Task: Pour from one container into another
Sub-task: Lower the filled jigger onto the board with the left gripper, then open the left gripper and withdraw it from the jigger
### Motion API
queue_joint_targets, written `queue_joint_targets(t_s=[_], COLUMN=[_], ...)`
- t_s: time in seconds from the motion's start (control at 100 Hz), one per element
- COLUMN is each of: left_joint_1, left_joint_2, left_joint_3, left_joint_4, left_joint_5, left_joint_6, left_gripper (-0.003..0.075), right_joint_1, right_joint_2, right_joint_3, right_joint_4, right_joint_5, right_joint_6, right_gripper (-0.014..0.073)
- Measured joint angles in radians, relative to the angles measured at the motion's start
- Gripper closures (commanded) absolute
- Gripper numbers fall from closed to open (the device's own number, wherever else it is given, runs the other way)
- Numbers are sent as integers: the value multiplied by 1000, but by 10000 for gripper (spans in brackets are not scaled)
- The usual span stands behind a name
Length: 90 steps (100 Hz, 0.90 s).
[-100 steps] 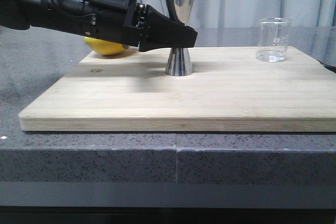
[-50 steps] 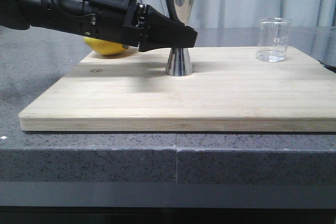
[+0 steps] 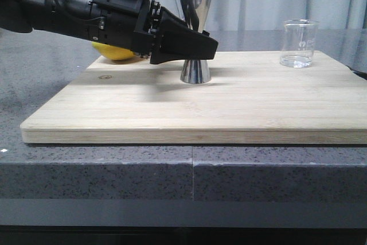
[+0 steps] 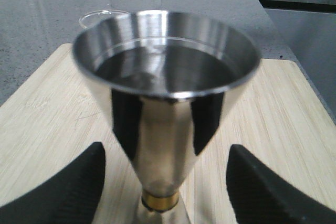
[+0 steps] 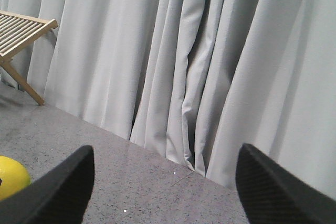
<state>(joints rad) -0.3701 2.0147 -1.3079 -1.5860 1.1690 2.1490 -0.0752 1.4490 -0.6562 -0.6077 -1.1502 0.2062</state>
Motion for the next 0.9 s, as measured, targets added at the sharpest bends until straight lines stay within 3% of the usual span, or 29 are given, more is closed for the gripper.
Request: queue_joint_targets(t_s=[0.9], left_joint_1=[34], left_joint_2=[-23], left_joint_3=[0], left_joint_4=[55], left_joint_5=[0], left_joint_6=[-63], left_gripper=[206], right_joint_1=[0], right_joint_2=[0], right_joint_3=[0], right_joint_4=[0], right_joint_5=[0], right_joint_6=[0], right_gripper=[83])
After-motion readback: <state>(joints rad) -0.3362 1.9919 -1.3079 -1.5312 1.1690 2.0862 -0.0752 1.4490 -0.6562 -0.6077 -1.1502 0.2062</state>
